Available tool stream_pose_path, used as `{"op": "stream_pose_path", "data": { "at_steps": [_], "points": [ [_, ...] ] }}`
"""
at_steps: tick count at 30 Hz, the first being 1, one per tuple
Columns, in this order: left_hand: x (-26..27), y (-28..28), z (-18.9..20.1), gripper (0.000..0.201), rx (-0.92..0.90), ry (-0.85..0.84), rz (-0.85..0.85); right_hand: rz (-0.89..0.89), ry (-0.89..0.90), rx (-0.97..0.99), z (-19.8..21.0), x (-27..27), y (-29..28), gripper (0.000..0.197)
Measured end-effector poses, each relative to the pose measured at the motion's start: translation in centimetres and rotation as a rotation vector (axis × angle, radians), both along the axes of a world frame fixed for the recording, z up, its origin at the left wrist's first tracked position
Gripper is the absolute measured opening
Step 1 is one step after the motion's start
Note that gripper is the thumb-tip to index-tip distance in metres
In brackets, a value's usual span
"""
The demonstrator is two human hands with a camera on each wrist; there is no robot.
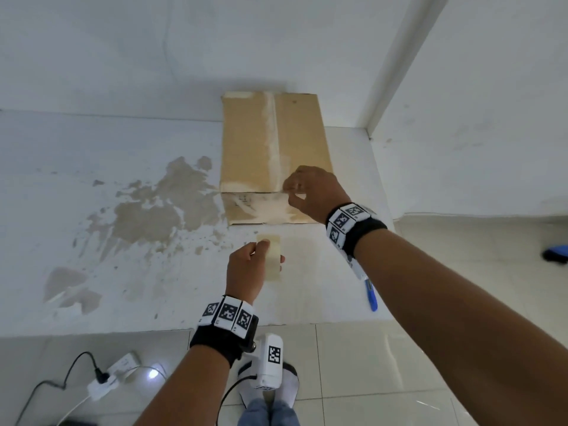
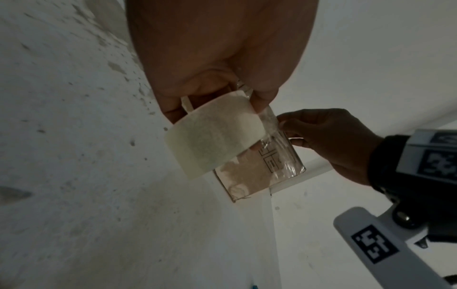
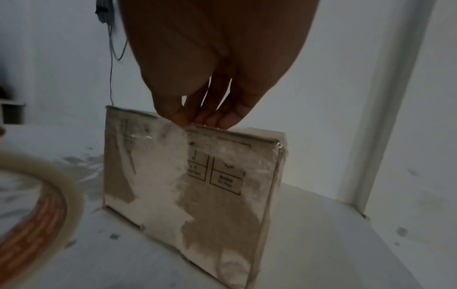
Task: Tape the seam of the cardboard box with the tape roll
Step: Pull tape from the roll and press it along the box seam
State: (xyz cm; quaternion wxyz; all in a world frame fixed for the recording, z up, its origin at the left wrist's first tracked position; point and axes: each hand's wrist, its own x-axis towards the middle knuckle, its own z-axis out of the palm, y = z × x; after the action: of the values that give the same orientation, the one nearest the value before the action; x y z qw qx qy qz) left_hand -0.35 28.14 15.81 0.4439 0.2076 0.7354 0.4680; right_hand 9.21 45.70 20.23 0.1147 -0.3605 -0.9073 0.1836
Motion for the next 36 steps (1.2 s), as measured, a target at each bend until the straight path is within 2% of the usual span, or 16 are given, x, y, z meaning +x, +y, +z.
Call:
{"op": "stream_pose_path", "data": {
  "at_steps": [7, 12, 15, 19, 25, 33, 36],
  "points": [
    [-1.3, -0.1, -0.7, 0.040, -0.007, -0.001, 0.032, 0.041, -0.105, 0.204, -1.4, -1.3, 0.2, 0.010],
    [-1.5, 0.1, -1.1, 0.037, -0.006, -0.038, 0.045, 0.042, -0.174, 0.280, -1.9, -1.9, -0.2, 0.028],
    [-1.5, 0.3, -1.2, 0.037, -0.007, -0.049, 0.051, 0.047, -0.167, 0.287, -2.1, -1.8, -0.1, 0.032],
    [-1.4, 0.6, -1.4, 0.036, -0.003, -0.053, 0.055, 0.110, -0.101, 0.247, -2.1, -1.0, 0.1, 0.028],
    [-1.4, 0.8, -1.5, 0.038, -0.010, -0.041, 0.034, 0.075, -0.018, 0.224, -2.1, -1.3, 0.6, 0.011],
    [-1.7, 1.2, -1.4, 0.036, -0.005, -0.030, 0.031, 0.052, -0.103, 0.305, -2.5, -2.3, 0.1, 0.025],
    [-1.7, 1.4, -1.3, 0.036, 0.001, -0.024, 0.034, 0.075, -0.057, 0.278, -2.5, -1.7, 0.1, 0.027]
  ]
}}
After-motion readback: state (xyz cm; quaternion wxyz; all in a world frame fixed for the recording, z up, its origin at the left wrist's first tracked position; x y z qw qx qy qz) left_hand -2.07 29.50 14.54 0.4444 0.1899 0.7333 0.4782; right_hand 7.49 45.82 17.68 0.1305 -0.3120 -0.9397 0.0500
